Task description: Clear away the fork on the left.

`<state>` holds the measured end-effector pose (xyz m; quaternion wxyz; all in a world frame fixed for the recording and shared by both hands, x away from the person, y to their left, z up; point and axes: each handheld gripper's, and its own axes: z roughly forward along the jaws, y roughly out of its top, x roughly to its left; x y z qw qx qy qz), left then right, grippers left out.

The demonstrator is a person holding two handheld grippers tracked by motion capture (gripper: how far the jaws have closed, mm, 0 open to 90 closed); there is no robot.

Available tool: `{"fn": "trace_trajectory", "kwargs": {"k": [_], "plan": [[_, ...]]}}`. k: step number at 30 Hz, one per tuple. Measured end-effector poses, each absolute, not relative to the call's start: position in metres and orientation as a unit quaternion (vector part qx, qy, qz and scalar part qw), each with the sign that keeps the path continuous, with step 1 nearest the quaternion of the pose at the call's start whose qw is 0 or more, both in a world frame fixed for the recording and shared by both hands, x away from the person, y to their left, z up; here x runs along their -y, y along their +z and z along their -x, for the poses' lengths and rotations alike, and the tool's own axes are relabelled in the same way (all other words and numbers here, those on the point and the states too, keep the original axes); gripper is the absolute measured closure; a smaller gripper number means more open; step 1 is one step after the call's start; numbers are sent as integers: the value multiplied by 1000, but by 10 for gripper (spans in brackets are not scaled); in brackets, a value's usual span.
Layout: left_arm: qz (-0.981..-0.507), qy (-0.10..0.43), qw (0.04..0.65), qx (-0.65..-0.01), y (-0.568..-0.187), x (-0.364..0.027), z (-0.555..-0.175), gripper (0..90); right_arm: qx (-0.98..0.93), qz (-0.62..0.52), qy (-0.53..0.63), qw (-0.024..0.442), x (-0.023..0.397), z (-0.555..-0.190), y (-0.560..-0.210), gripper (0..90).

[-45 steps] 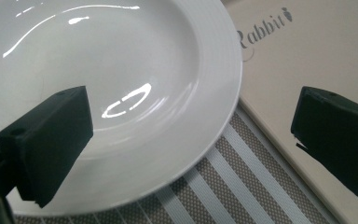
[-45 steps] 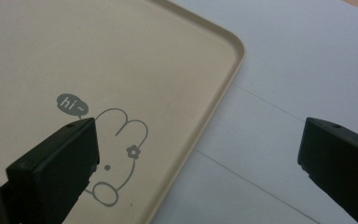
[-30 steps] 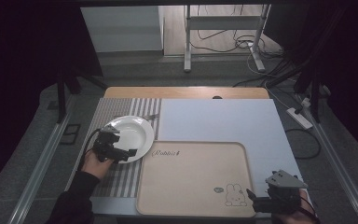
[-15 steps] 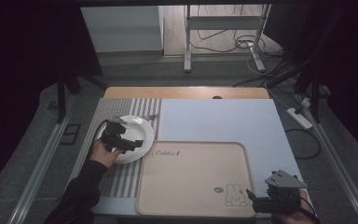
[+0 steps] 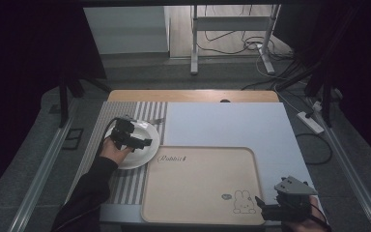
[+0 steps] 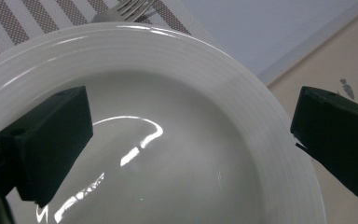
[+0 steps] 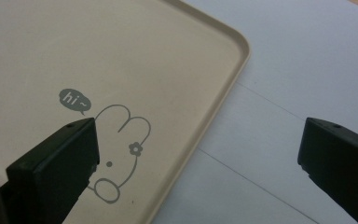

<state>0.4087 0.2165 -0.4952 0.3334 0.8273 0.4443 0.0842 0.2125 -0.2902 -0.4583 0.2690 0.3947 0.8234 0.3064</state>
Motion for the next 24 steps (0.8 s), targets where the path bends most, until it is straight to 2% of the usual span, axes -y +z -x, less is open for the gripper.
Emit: {"fn": "trace_trajectory", "kwargs": {"k": [18,22,24], "plan": [[-836,86,317,-439,-494,-202,-441,3,-826,-391,304,268,289,-212,-459,0],[-838,90,314,-438,-492,-201,-447,27,-827,-390,303,268,289,-212,-459,0],[-840,92,312,-434,-491,-200,-450,74,-828,-389,303,267,289,-212,-459,0]]}}
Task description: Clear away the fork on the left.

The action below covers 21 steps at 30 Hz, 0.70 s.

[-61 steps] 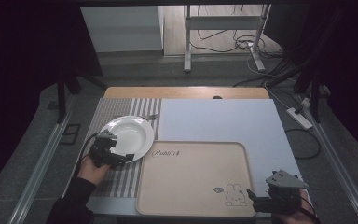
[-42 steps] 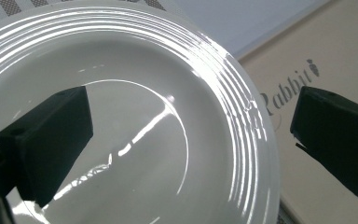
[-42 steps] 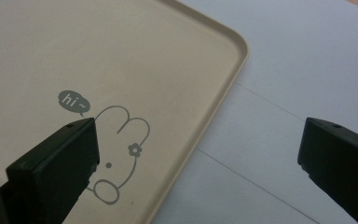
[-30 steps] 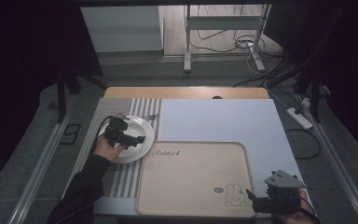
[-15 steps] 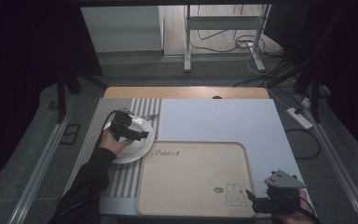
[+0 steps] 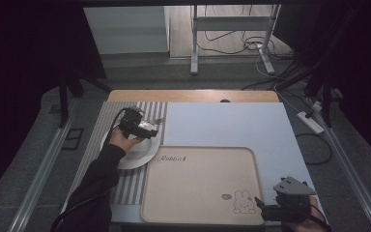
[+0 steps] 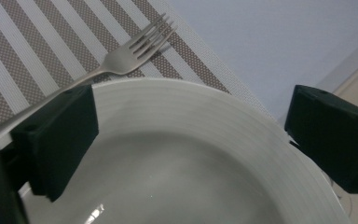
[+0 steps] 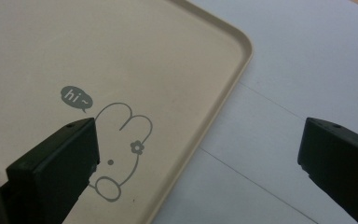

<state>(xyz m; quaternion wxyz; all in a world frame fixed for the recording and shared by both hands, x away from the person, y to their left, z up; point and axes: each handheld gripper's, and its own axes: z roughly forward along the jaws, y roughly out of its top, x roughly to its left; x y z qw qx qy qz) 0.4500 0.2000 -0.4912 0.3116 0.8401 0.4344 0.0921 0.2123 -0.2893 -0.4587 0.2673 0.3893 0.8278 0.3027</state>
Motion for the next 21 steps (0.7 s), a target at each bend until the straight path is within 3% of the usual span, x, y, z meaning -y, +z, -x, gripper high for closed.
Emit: {"fn": "trace_trajectory", "kwargs": {"k": [3,4,7,10,11,17,21], "plan": [[-842,95,311,-431,-489,-199,-454,110,-829,-388,303,267,289,-212,-459,0],[-842,92,313,-429,-488,-200,-456,181,-829,-388,302,268,289,-212,-459,0],[-844,89,313,-427,-485,-200,-461,243,-829,-387,302,268,289,-212,-459,0],[-843,83,317,-426,-484,-200,-466,447,-830,-386,302,268,289,-212,-459,0],[-844,77,317,-425,-484,-199,-468,447,-830,-386,302,268,289,-212,-459,0],[-858,61,309,-406,-489,-190,-481,870,-831,-384,301,268,288,-212,-459,0],[-869,55,287,-398,-496,-180,-490,888,-832,-382,301,267,288,-212,-459,0]]}}
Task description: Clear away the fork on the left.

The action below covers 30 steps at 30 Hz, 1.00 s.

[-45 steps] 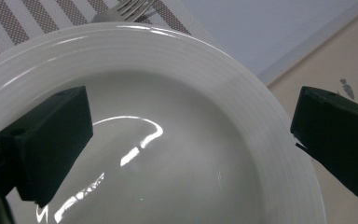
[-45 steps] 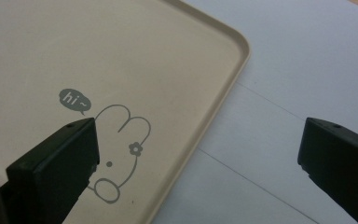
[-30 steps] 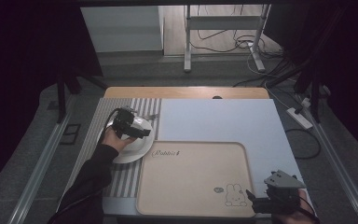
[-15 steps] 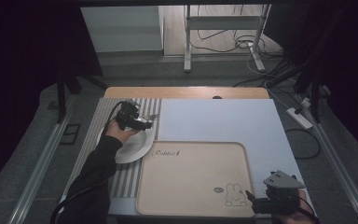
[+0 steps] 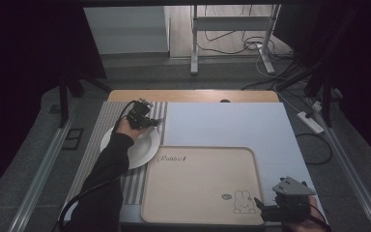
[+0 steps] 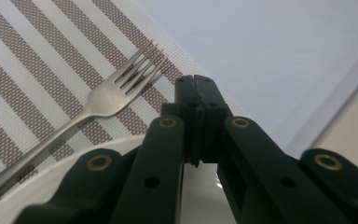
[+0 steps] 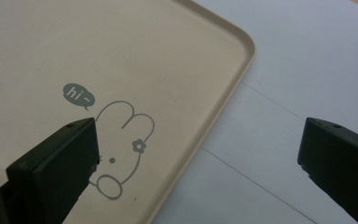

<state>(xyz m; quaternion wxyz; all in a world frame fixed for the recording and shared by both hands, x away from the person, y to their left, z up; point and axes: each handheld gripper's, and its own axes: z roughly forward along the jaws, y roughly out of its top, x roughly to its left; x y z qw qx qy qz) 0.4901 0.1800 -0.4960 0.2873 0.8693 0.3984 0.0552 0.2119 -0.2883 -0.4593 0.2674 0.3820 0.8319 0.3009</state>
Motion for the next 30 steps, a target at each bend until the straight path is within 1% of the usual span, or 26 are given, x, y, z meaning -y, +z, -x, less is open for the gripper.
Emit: {"fn": "trace_trajectory", "kwargs": {"k": [7,12,20,24,26,30], "plan": [[-883,50,245,-397,-509,-162,-507,888,-833,-379,302,267,288,-211,-459,0],[-884,48,229,-405,-515,-155,-518,888,-834,-376,302,267,288,-211,-459,0],[-878,60,221,-419,-515,-155,-532,889,-836,-372,302,267,288,-211,-459,0],[-871,51,229,-431,-515,-158,-541,889,-837,-370,301,267,287,-210,-459,0],[-871,56,223,-434,-515,-159,-544,889,-838,-369,301,267,287,-210,-460,0],[-867,40,237,-436,-514,-163,-544,888,-840,-367,300,266,287,-210,-460,0]]}}
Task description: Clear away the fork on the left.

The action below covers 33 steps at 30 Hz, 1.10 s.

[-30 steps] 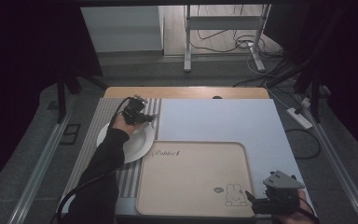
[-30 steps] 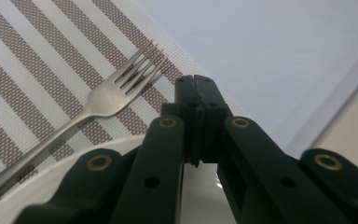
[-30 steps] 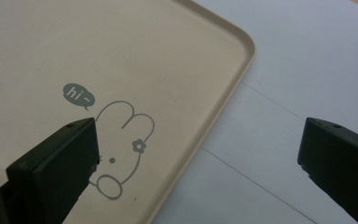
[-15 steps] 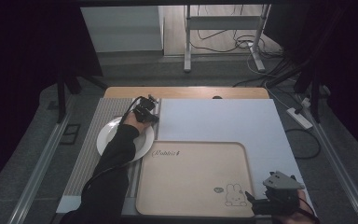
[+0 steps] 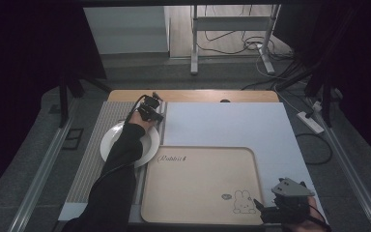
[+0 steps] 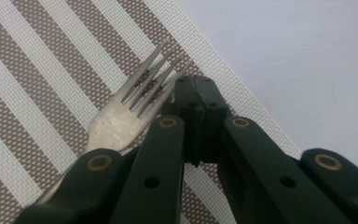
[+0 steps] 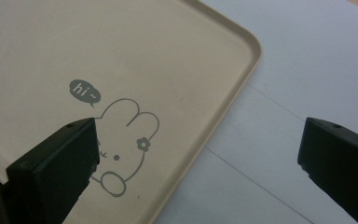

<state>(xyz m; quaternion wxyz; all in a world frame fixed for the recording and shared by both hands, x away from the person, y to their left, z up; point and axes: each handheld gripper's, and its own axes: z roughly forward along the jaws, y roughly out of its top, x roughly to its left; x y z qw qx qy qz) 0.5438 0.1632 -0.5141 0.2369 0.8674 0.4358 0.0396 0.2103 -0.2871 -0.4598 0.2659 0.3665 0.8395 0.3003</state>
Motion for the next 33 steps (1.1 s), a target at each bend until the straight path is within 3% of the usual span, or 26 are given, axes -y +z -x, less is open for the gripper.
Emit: {"fn": "trace_trajectory", "kwargs": {"k": [2,5,6,7,9,10,11,14,18,22,28,31,33], "plan": [[-864,36,259,-431,-507,-171,-541,861,-840,-366,299,267,287,-210,-460,0],[-863,34,269,-426,-503,-178,-540,704,-841,-363,298,267,286,-210,-460,0],[-864,38,267,-426,-501,-180,-540,704,-841,-363,298,267,286,-210,-460,0],[-865,38,265,-425,-498,-187,-541,578,-842,-361,297,267,286,-210,-460,0],[-865,42,263,-426,-497,-190,-541,476,-843,-360,296,267,285,-210,-460,0],[-863,44,263,-428,-497,-194,-542,476,-843,-360,296,267,285,-210,-460,0],[-862,44,264,-430,-498,-197,-543,356,-844,-360,295,267,285,-210,-460,0],[-859,43,268,-434,-500,-206,-544,283,-844,-359,294,267,285,-210,-461,0],[-857,31,256,-445,-510,-212,-548,65,-846,-357,292,267,284,-209,-461,0],[-857,37,238,-456,-516,-213,-551,7,-847,-355,291,268,284,-209,-461,0],[-864,44,196,-462,-524,-217,-558,22,-848,-352,291,268,284,-209,-461,0],[-869,57,189,-453,-522,-219,-557,85,-848,-352,292,267,284,-209,-461,0],[-872,68,180,-449,-520,-222,-556,194,-848,-351,292,267,284,-209,-461,0]]}}
